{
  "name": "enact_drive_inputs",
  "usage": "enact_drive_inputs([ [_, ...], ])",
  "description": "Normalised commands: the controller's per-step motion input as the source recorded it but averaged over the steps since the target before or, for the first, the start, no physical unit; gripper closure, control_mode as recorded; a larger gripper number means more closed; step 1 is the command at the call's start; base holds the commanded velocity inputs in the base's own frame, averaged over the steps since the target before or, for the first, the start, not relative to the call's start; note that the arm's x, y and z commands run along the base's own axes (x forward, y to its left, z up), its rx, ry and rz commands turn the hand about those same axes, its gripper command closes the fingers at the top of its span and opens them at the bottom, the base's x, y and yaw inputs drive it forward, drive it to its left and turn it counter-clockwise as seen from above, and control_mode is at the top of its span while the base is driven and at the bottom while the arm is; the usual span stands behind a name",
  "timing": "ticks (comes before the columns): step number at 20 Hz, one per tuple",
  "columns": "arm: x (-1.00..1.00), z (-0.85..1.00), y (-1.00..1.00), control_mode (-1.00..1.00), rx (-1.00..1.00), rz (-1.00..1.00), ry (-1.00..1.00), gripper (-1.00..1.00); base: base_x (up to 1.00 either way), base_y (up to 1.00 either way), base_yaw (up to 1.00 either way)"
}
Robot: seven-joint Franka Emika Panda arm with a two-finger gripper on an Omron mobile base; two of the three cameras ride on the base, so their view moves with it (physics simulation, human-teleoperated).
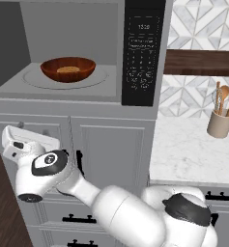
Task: Open the microwave, place the bowl with waffle inside the microwave, then close the microwave door and turn it on.
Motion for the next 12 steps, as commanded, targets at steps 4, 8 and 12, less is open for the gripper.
enact_drive_inputs([
  [4,0.00,-0.29,0.03,-1.00,0.00,0.00,-0.19,-1.00,0.00,0.00,0.00],
  [8,-0.07,-0.36,0.08,-1.00,0.00,0.00,-0.21,-1.00,0.00,0.00,0.00],
  [12,-0.25,-0.09,0.31,-1.00,0.00,0.00,-0.33,-1.00,0.00,0.00,0.00],
])
